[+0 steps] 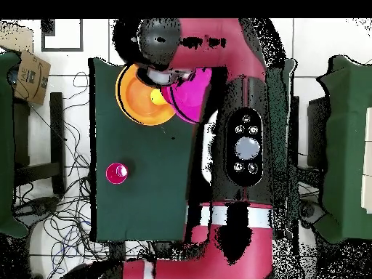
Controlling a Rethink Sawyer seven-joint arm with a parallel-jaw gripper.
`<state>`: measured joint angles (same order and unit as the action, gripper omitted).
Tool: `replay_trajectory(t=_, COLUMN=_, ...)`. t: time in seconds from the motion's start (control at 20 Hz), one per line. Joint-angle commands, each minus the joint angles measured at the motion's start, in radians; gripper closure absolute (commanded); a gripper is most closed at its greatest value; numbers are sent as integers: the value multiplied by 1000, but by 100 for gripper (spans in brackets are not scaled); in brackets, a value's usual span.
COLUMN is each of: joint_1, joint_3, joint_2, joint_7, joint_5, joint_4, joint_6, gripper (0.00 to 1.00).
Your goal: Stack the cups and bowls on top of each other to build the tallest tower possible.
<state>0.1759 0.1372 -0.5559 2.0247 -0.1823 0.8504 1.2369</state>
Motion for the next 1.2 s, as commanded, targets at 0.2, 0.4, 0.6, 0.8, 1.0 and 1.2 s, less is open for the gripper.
replay_trajectory(t=0.2, joint_1=-83, joint_3=46, joint_2=61, joint_7=30, joint_5=-15, joint_4=-98, joint_6=135, gripper=100)
replay_trajectory(t=0.4, joint_1=-101, joint_3=31, joint_2=65, joint_7=52, joint_5=-11, joint_4=-106, joint_6=138, gripper=100)
replay_trajectory(t=0.6, joint_1=-129, joint_3=19, joint_2=84, joint_7=91, joint_5=-13, joint_4=-152, joint_6=166, gripper=100)
replay_trajectory(t=0.8, joint_1=-150, joint_3=8, joint_2=101, joint_7=110, joint_5=-12, joint_4=-201, joint_6=204, gripper=100)
replay_trajectory(t=1.0, joint_1=-169, joint_3=-5, joint_2=114, joint_7=130, joint_5=-10, joint_4=-220, joint_6=212, gripper=100)
replay_trajectory(t=1.2, joint_1=-189, joint_3=-14, joint_2=127, joint_7=159, joint_5=-6, joint_4=-223, joint_6=201, gripper=100)
